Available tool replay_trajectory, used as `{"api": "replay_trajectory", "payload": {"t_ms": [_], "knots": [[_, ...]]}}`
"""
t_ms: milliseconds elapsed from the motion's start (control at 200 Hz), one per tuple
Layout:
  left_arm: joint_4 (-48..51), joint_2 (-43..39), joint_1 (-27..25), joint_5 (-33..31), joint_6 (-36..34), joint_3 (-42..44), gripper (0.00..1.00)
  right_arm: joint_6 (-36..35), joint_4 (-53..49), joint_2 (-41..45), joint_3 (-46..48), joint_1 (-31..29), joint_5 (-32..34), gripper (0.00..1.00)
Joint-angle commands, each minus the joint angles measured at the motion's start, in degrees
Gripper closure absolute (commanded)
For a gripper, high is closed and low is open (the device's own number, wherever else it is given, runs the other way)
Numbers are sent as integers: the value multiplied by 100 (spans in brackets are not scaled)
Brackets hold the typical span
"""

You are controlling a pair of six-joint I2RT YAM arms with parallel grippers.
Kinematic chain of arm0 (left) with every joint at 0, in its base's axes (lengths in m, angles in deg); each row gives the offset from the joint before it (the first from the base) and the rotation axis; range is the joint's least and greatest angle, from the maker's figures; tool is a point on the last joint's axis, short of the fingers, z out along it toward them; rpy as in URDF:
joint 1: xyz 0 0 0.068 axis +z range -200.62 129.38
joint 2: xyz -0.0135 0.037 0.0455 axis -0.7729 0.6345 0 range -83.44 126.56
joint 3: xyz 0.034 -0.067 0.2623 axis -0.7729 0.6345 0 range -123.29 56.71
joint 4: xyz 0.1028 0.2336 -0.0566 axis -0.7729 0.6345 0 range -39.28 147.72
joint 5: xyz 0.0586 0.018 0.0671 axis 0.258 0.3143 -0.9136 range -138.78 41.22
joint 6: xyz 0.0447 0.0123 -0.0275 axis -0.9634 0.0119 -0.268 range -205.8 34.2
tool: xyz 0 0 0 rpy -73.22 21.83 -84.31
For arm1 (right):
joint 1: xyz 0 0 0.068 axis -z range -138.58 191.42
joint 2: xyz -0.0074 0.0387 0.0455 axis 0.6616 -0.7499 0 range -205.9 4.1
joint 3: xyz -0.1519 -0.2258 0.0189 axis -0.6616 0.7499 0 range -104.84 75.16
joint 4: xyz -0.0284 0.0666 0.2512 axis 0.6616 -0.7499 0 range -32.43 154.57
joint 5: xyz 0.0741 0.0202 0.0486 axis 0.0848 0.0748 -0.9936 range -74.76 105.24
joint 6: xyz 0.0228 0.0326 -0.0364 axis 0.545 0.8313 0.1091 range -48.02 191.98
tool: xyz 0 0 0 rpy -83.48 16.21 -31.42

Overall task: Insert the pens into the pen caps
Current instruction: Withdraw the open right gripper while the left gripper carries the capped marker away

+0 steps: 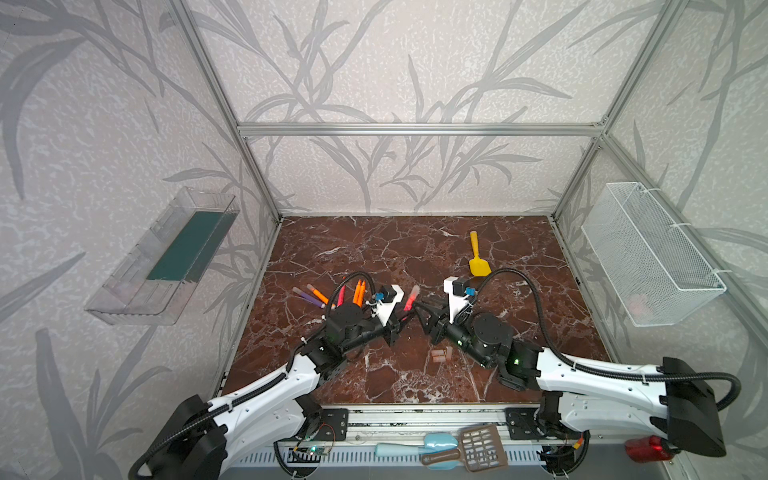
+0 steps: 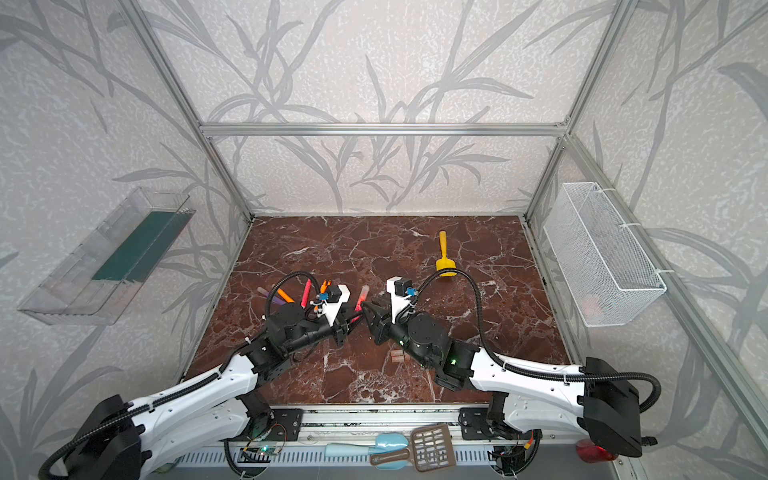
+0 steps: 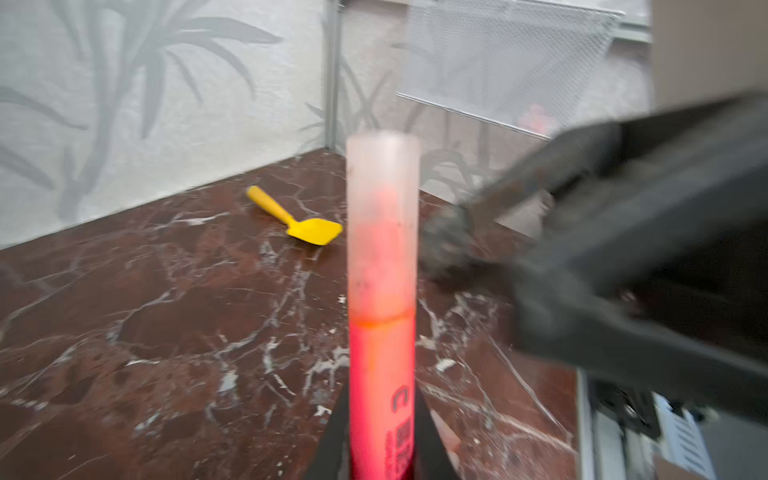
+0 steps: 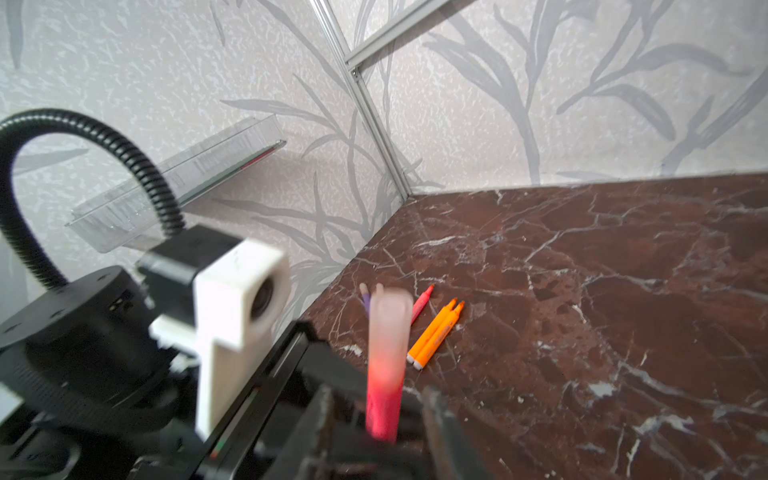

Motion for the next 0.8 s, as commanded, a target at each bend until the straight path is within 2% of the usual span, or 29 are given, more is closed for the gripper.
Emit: {"api": "replay_trajectory", "payload": {"t_ms": [0, 75, 250, 395, 495, 610, 660, 795], "knots": [[-743, 152, -63, -643, 388, 203, 100, -242, -563, 225, -2, 90, 71, 43], [-921, 251, -60, -731, 519, 352, 100, -267, -764, 428, 15, 248, 157, 27], [-961, 610, -61, -1052, 657, 473, 100, -312, -1239, 1310, 262, 630, 284, 11], [-1046, 1077, -60, -1261, 755, 470, 100, -458, -1417, 2054, 578, 974, 358, 7], [-1009, 1392, -50, -1780, 902, 441, 100, -573, -1635, 2471, 771, 1141, 588, 5], [-67, 1685, 84, -2486, 1233, 40, 100, -683, -2193, 2813, 789, 1420, 1046, 3], [370, 1806, 136, -2980, 1555, -127, 100, -708, -2446, 2927, 798, 1575, 1230, 3], [1233, 2049, 421, -3741, 1968, -375, 100, -700, -2905, 3288, 943, 2044, 1476, 2]]}}
